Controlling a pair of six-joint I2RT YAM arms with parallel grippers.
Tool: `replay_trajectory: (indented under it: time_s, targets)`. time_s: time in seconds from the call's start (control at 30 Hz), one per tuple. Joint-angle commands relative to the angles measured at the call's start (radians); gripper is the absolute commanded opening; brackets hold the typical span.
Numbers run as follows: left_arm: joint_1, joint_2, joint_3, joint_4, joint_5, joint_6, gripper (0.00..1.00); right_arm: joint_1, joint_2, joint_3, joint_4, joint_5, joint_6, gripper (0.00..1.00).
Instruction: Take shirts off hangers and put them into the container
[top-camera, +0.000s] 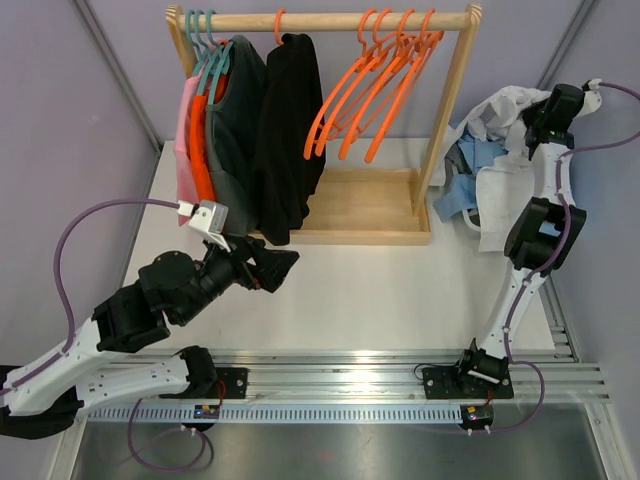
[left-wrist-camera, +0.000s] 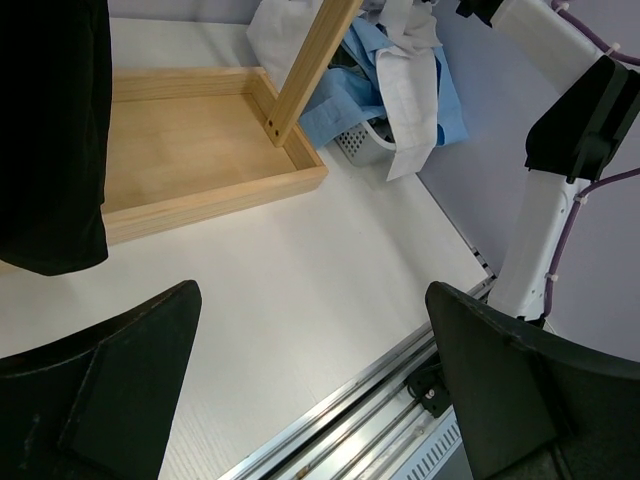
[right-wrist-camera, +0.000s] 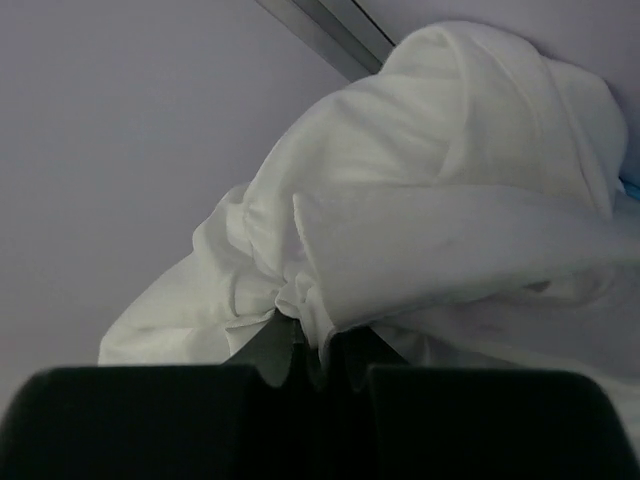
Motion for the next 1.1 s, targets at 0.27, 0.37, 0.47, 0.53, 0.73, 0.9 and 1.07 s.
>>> replay_trajectory:
  time_s: [0.27, 0.37, 0.47, 0.53, 0.73, 0.9, 1.07]
  targets:
    - [-0.004, -0.063, -0.047, 0.066, 0.016, 0.002, 0.99, 0.073, 0.039, -0.115, -0.589, 0.222, -0.129, 0.0]
    - [-0.003, -0.078, -0.061, 0.07, 0.023, -0.006, 0.99, 0.073, 0.031, -0.163, -0.579, 0.211, -0.139, 0.0]
    - [-0.003, -0.092, -0.069, 0.063, 0.028, -0.012, 0.99, 0.075, -0.016, -0.149, -0.574, 0.205, -0.144, 0.16]
    - [-0.003, -0.098, -0.069, 0.063, 0.028, -0.018, 0.99, 0.076, -0.061, -0.138, -0.548, 0.19, -0.152, 0.36]
    - [-0.003, -0.102, -0.067, 0.063, 0.023, -0.015, 0.99, 0.09, -0.312, -0.161, -0.346, 0.093, -0.218, 0.99]
    - [-0.003, -0.098, -0.051, 0.048, 0.022, 0.0, 0.99, 0.113, -0.626, -0.299, -0.153, 0.099, -0.242, 0.99]
    - [-0.003, -0.098, -0.04, 0.045, 0.017, 0.021, 0.99, 0.238, -0.999, -0.511, -0.057, 0.084, -0.351, 0.99]
